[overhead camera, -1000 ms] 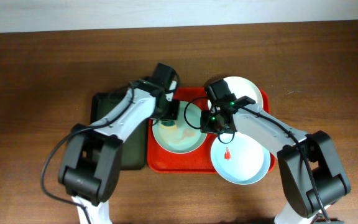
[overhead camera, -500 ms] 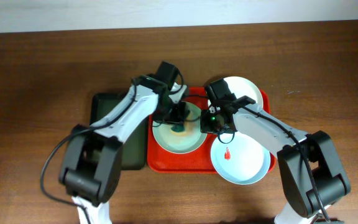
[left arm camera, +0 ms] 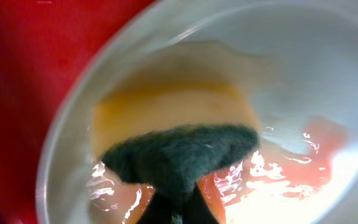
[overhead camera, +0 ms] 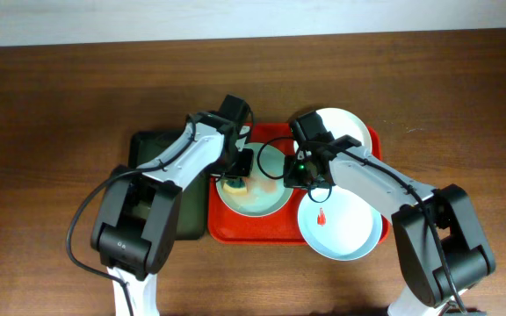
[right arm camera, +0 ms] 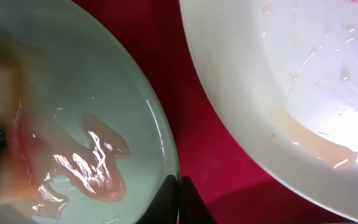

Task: Clean dirty plates on tray and stack at the side
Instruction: 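Place the sponge back in the black tray and retract the left arm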

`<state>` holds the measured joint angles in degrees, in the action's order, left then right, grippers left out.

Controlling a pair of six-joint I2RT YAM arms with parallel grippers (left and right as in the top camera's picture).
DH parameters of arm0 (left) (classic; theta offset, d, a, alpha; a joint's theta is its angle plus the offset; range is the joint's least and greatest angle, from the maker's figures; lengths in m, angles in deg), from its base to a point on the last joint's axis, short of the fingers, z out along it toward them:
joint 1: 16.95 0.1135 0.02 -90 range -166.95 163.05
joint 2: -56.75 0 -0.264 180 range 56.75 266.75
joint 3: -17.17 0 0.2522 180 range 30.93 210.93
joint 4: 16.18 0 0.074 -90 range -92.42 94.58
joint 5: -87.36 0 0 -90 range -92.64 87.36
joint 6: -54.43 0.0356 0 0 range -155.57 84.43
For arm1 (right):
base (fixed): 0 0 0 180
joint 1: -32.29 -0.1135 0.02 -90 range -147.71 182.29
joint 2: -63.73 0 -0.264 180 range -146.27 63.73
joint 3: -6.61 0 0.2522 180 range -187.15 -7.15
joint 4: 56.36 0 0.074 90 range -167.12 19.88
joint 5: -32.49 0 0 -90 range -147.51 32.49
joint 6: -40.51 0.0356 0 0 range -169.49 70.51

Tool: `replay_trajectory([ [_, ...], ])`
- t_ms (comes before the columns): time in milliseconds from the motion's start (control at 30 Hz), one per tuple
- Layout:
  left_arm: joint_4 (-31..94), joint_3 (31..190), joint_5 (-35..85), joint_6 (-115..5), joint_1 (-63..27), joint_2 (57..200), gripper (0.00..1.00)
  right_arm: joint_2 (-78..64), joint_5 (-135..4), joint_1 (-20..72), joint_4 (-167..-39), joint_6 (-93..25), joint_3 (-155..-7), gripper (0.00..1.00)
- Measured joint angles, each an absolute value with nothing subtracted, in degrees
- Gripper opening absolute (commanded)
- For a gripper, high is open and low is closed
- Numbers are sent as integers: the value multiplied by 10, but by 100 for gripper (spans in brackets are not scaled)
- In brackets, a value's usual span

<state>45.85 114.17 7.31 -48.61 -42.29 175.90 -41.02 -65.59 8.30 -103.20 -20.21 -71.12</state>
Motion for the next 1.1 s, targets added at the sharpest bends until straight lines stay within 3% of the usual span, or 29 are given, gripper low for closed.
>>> replay_trajectory([
  [167,482,1148,171,-471,-415,1760,0,-410,-655,83,-1032,-202,-711,4],
  [400,605,1179,42,-472,-325,1544,0,-410,-655,83,-1033,-202,-711,6],
  [433,627,1183,25,-472,-318,1529,0,-410,-655,83,-1033,-202,-711,12],
  [533,647,1172,-11,-472,-300,1533,0,-410,-657,83,-1034,-204,-711,13],
  [867,362,936,-35,-467,-281,1572,0,-410,-659,82,-1035,-204,-711,13],
  [1100,327,929,-9,-434,-283,1578,0,-410,-660,82,-1035,-204,-711,12],
])
